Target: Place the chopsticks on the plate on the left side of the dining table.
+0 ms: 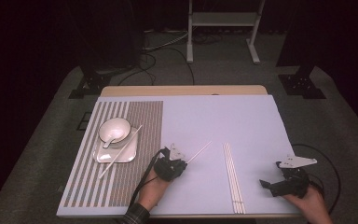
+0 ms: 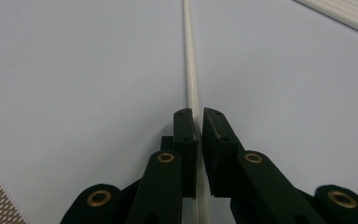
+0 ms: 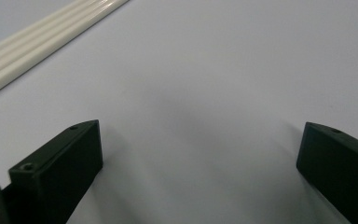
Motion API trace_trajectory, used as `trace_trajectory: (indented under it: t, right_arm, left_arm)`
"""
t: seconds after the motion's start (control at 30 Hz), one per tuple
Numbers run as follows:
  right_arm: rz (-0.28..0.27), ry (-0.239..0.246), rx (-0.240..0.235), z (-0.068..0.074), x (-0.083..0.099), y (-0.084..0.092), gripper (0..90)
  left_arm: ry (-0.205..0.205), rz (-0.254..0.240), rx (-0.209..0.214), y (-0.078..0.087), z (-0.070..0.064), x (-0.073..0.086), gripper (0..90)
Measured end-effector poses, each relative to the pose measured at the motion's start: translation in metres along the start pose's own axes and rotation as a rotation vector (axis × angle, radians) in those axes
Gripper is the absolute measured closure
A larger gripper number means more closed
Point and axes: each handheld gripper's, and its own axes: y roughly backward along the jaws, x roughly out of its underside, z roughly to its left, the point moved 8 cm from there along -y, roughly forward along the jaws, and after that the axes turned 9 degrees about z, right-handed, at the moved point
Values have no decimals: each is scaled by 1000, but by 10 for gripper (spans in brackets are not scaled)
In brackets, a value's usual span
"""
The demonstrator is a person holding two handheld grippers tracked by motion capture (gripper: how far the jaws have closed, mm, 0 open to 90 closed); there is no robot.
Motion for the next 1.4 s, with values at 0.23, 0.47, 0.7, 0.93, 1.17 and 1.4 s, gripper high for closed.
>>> trace_trajectory:
  t: [0.23, 0.47, 0.7, 0.93, 1.17, 1.4]
  right_arm:
    - [0, 0, 0, 0, 0, 0, 0]
    - [0, 0, -1, 0, 0, 0, 0]
    - [0, 1, -1, 0, 0, 0, 0]
    - [0, 0, -1, 0, 0, 0, 0]
    - [0, 0, 0, 0, 0, 0, 0]
    - [-1, 0, 0, 0, 0, 0, 0]
  left_arm:
    - [-1, 1, 0, 0, 0, 0, 846]
    - [5, -1, 11, 1, 1, -2, 847]
    - [12, -14, 34, 9, 2, -4, 846]
    - [8, -13, 51, 16, 0, -3, 845]
    - [6, -11, 55, 23, 2, -1, 845]
    - [29, -14, 49, 37, 11, 5, 845]
